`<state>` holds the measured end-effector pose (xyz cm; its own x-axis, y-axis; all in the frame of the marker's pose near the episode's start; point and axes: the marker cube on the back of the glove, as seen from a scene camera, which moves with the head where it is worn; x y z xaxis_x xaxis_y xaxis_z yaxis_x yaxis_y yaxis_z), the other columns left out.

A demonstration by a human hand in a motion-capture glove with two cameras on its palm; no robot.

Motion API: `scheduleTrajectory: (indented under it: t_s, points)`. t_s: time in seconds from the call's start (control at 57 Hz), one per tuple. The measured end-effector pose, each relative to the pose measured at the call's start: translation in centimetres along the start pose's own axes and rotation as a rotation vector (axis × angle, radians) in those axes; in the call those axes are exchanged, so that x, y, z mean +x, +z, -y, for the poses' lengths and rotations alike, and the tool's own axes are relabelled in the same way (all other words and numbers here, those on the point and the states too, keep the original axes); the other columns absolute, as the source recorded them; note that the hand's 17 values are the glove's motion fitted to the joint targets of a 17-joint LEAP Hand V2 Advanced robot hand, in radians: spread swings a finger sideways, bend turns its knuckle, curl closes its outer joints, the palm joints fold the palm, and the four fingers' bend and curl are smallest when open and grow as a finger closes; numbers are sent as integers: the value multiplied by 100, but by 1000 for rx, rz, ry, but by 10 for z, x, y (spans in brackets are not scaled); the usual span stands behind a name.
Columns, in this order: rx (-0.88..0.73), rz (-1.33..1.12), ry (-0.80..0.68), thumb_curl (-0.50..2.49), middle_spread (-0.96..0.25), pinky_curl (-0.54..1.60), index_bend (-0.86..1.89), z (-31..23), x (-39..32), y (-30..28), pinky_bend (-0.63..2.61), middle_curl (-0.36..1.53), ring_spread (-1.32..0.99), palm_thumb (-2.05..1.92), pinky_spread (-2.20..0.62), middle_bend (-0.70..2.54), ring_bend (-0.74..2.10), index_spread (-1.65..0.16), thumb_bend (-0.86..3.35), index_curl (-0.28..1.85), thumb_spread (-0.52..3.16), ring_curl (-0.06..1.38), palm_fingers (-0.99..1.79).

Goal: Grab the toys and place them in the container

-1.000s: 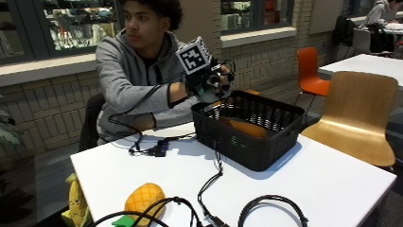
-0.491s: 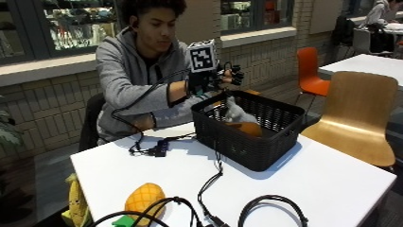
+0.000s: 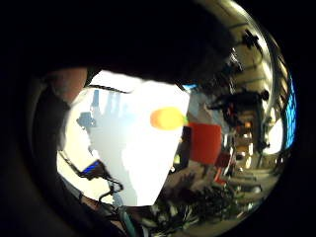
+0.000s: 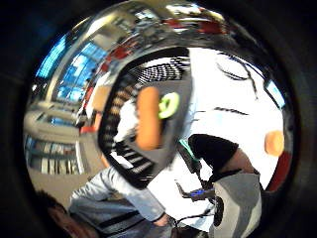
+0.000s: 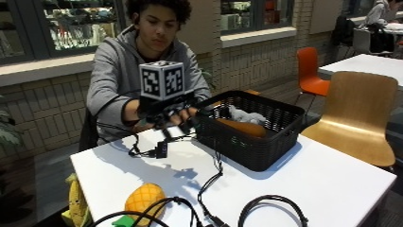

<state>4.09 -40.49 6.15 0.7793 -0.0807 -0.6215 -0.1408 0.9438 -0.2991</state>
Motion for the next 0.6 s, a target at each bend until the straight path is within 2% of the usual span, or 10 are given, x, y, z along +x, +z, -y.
scheduleTrajectory:
  t_s: [0.105, 0.298, 0.597]
  points:
    - [-114, -29, 139, 38, 6, 34, 6, 4, 70, 19, 125, 35, -10, 22, -1, 17, 44, -26, -2, 12, 134, 36, -20]
    - [-207, 63, 330, 35, 6, 33, 6, -12, 143, 76, 122, 35, -9, 18, 0, 17, 41, -26, -2, 11, 129, 35, -19]
    - [-263, 187, 363, 33, 5, 31, 14, -16, 161, 138, 110, 31, -6, 11, 3, 13, 25, -29, -2, 16, 120, 32, -19]
